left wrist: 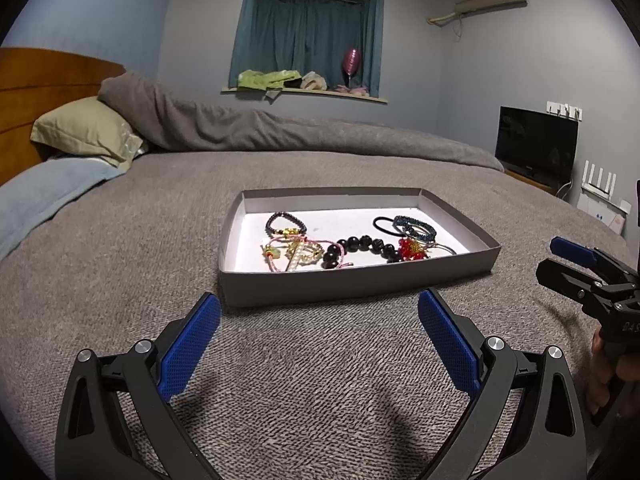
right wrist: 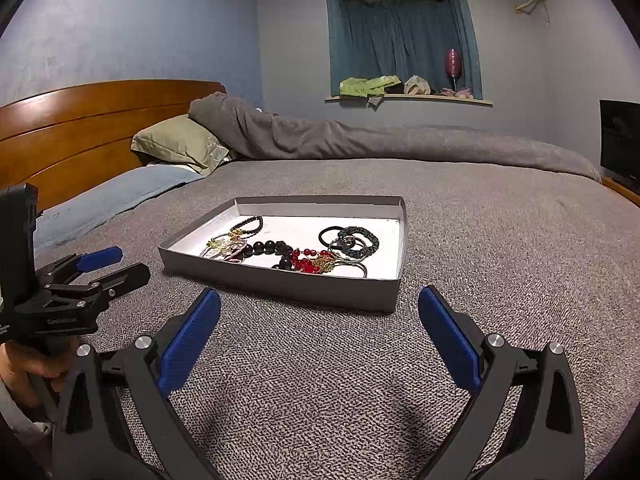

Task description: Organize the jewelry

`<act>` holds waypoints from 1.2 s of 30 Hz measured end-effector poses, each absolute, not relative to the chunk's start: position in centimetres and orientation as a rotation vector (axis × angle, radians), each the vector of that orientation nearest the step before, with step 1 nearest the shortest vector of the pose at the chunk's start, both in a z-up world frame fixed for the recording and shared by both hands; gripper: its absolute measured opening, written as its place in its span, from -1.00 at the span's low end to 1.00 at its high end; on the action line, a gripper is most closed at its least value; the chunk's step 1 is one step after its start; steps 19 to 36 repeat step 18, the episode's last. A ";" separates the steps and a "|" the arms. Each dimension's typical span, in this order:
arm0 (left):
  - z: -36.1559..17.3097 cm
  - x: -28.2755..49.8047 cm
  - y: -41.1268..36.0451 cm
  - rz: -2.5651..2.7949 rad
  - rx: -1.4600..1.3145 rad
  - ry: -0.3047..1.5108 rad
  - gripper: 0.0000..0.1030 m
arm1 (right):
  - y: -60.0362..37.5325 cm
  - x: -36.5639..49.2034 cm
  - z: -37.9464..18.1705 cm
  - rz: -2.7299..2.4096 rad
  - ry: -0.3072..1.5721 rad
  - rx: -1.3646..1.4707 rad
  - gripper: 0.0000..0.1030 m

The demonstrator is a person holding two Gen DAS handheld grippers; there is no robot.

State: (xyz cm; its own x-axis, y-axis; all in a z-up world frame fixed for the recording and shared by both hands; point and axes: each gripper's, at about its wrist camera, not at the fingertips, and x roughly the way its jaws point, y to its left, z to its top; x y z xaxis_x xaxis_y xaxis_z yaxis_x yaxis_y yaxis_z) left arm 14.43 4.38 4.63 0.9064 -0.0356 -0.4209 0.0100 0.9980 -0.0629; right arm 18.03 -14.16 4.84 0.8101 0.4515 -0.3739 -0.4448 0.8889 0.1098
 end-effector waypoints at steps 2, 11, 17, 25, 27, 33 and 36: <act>4.7 14.4 4.4 -0.024 -0.059 0.436 0.90 | -14.2 18.0 4.9 0.479 0.403 0.017 0.89; 4.5 14.6 4.3 -0.022 -0.052 0.446 0.90 | -14.2 18.0 4.9 0.479 0.404 0.017 0.90; 4.6 14.7 4.4 -0.022 -0.055 0.447 0.90 | -14.2 18.0 4.9 0.479 0.404 0.016 0.90; 4.6 14.8 4.4 -0.022 -0.054 0.448 0.90 | -14.1 18.0 4.9 0.479 0.403 0.016 0.90; 4.6 14.8 4.4 -0.022 -0.054 0.448 0.90 | -14.1 18.0 4.9 0.479 0.403 0.016 0.90; 4.6 14.8 4.4 -0.022 -0.054 0.448 0.90 | -14.1 18.0 4.9 0.479 0.403 0.016 0.90; 4.6 14.8 4.4 -0.022 -0.054 0.448 0.90 | -14.1 18.0 4.9 0.479 0.403 0.016 0.90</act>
